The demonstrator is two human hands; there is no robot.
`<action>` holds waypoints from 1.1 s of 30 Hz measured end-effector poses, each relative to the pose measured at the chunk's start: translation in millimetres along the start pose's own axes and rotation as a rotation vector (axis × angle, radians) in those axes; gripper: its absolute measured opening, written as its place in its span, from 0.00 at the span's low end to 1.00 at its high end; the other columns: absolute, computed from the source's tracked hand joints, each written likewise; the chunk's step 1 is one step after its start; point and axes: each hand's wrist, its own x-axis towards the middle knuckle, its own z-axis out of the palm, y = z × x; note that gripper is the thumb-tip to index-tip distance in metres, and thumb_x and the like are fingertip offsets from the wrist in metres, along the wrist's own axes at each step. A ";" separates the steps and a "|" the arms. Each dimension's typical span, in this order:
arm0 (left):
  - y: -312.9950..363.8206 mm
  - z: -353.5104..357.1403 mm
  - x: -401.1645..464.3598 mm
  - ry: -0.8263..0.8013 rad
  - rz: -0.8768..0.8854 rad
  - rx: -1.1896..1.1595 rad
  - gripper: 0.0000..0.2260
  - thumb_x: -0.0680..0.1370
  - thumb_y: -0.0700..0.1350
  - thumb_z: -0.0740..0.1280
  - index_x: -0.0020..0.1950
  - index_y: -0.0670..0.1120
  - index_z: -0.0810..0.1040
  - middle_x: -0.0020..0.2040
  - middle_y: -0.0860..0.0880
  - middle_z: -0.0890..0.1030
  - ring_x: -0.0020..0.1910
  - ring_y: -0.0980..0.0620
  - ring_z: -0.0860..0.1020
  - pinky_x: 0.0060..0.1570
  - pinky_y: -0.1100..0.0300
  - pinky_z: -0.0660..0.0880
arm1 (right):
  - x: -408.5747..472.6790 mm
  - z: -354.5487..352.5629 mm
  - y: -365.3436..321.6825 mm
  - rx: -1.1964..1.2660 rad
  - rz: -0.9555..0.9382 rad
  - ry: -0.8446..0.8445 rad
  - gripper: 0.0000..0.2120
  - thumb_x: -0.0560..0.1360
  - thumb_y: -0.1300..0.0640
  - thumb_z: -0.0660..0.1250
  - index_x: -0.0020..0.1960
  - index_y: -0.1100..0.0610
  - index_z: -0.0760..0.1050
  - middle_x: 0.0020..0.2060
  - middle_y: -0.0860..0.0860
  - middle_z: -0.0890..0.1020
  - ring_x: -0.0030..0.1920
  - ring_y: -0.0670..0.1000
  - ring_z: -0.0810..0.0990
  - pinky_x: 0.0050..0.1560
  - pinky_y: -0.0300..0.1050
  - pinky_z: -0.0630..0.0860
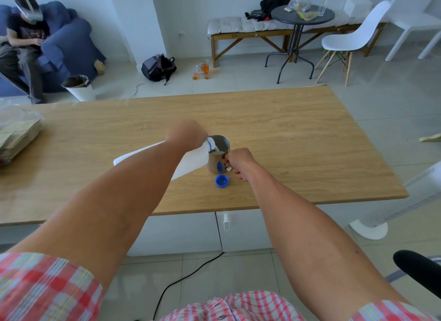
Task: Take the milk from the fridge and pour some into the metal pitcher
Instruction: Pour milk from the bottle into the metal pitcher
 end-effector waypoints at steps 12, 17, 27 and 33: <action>0.3 -2.9 -2.4 -0.011 0.005 0.003 0.11 0.81 0.52 0.59 0.51 0.46 0.75 0.49 0.45 0.78 0.49 0.43 0.77 0.48 0.52 0.71 | 5.8 1.7 2.2 0.008 0.013 -0.014 0.10 0.78 0.62 0.61 0.45 0.57 0.81 0.30 0.51 0.75 0.22 0.48 0.64 0.18 0.30 0.61; 0.8 -4.6 -4.2 -0.011 0.007 0.009 0.12 0.82 0.52 0.59 0.53 0.45 0.76 0.51 0.44 0.79 0.50 0.42 0.77 0.49 0.51 0.72 | 5.3 1.7 1.9 0.006 0.008 -0.013 0.10 0.78 0.61 0.61 0.47 0.57 0.82 0.30 0.51 0.75 0.22 0.48 0.65 0.19 0.31 0.62; 2.0 -4.8 -5.6 -0.008 0.005 0.007 0.12 0.82 0.52 0.60 0.53 0.45 0.76 0.51 0.44 0.79 0.50 0.43 0.78 0.51 0.50 0.73 | 4.9 1.1 1.7 0.006 0.001 -0.008 0.10 0.78 0.62 0.61 0.48 0.58 0.82 0.29 0.51 0.74 0.20 0.47 0.63 0.17 0.29 0.61; 1.5 -3.7 -3.8 -0.005 0.008 0.014 0.12 0.82 0.52 0.59 0.53 0.45 0.76 0.50 0.45 0.79 0.50 0.42 0.78 0.48 0.51 0.72 | 4.6 0.7 1.8 0.011 0.003 -0.015 0.10 0.79 0.62 0.61 0.49 0.58 0.82 0.29 0.51 0.74 0.22 0.48 0.64 0.18 0.30 0.60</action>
